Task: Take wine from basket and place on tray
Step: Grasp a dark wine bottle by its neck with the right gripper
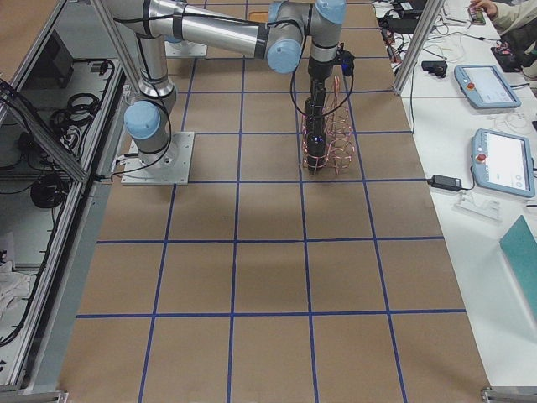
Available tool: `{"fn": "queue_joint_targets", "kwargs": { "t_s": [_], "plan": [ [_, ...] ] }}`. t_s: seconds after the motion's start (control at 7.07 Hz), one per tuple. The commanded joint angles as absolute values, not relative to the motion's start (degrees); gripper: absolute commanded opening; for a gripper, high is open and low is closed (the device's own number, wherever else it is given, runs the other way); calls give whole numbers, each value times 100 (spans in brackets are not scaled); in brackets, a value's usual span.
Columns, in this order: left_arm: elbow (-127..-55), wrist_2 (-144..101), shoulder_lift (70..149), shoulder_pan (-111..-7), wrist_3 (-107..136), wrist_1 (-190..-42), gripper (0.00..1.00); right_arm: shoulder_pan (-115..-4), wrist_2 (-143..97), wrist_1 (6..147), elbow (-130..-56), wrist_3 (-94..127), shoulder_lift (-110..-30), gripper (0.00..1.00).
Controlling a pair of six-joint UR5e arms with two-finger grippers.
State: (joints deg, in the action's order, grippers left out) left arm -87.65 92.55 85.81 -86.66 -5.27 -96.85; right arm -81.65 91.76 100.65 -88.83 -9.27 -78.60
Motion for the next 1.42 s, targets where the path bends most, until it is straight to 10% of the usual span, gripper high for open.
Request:
{"fn": "queue_joint_targets", "kwargs": {
  "t_s": [0.0,0.71,1.27],
  "plan": [
    [-8771,9255,8578,-8666,-527,-9686,100,-8139,9158,10134,-8956,-818,-7787,96],
    [-8771,9255,8578,-8666,-527,-9686,100,-8139,9158,10318,-9000,-677,-7664,51],
    [-8763,9255,8578,-8666,-527,-9686,100,-8147,8992,10318,-8982,-686,-7638,37]
  ]
}}
